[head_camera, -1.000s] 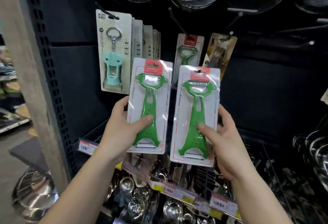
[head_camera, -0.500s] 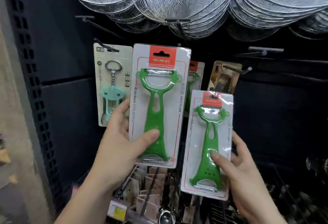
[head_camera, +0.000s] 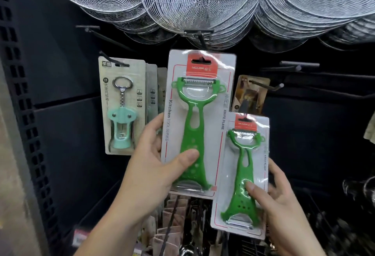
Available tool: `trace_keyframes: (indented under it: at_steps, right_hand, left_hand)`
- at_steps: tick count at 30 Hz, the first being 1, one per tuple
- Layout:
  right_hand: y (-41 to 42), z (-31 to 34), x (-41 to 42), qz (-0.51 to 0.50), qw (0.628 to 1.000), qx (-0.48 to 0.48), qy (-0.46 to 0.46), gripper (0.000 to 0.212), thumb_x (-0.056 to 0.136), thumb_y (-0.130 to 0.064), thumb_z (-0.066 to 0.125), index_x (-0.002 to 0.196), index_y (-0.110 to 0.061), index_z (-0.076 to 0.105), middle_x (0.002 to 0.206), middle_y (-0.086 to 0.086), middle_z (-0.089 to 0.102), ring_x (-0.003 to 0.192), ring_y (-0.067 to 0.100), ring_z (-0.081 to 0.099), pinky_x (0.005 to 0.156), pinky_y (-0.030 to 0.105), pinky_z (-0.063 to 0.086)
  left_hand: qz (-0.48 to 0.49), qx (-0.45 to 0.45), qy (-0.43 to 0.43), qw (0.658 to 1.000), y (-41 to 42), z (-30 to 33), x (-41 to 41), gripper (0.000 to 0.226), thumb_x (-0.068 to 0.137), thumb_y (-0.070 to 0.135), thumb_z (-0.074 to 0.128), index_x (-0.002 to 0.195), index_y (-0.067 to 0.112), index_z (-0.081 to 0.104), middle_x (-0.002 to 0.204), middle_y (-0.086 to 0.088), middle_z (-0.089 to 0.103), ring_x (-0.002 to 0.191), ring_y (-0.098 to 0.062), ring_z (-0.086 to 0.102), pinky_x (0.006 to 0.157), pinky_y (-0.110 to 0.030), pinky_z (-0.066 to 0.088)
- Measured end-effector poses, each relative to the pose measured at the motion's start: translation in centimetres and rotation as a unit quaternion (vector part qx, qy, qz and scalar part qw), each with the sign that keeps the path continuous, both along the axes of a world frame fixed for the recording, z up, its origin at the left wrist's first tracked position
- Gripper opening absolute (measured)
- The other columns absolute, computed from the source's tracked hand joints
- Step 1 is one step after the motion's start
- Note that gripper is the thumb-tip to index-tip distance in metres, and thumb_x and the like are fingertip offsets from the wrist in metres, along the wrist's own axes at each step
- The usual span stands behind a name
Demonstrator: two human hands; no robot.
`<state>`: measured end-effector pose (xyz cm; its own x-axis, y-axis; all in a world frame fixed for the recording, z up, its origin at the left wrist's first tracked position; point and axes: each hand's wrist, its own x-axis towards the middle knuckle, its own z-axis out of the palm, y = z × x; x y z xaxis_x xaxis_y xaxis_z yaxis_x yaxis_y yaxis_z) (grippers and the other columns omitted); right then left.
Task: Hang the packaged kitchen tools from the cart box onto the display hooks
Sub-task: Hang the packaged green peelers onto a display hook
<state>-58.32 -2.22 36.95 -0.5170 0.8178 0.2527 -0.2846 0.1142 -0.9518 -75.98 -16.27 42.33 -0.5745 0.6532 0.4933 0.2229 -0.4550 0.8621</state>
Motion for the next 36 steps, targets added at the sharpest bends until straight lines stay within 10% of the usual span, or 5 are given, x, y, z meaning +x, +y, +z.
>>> trace_keyframes:
  at_steps: [8,13,20,36]
  right_hand:
    - [0.3,-0.6,0.6,-0.009,1.0,-0.012,0.003,0.067,0.084,0.002,0.064,0.138,-0.034,0.047,0.103,0.008,0.077,0.092,0.026,0.075,0.065,0.032,0.062]
    - [0.5,-0.7,1.0,-0.007,1.0,-0.022,0.004,0.065,0.086,0.005,0.061,0.137,-0.033,0.048,0.101,0.009,0.077,0.09,0.026,0.075,0.063,0.032,0.062]
    - [0.4,-0.8,1.6,-0.009,1.0,-0.028,-0.001,0.066,0.088,0.009,0.059,0.138,-0.032,0.046,0.1,0.01,0.077,0.088,0.027,0.075,0.063,0.03,0.062]
    - [-0.5,-0.8,1.9,-0.013,0.999,-0.035,-0.008,0.064,0.088,0.006,0.06,0.134,-0.036,0.048,0.104,0.01,0.076,0.091,0.03,0.075,0.071,0.039,0.063]
  left_hand:
    - [-0.015,0.006,-0.005,1.0,1.2,-0.1,0.5,0.064,0.064,0.024,0.073,0.12,0.044,0.052,0.108,0.025,0.073,0.102,0.001,0.07,0.078,-0.014,0.056]
    - [0.0,-0.017,0.018,1.0,4.0,-0.3,-0.9,0.055,0.084,0.017,0.074,0.126,0.046,0.056,0.114,0.018,0.074,0.108,-0.009,0.07,0.092,-0.036,0.058]
    - [0.063,-0.096,0.034,0.993,12.1,-1.7,-5.3,0.103,0.061,0.067,0.074,0.152,0.046,0.029,0.151,0.007,0.049,0.135,-0.018,0.051,0.113,-0.048,0.042]
    - [0.13,-0.188,0.04,0.973,18.6,-2.3,-8.0,0.104,0.086,0.046,0.074,0.162,0.023,0.007,0.163,-0.013,0.026,0.148,-0.028,0.032,0.118,-0.042,0.034]
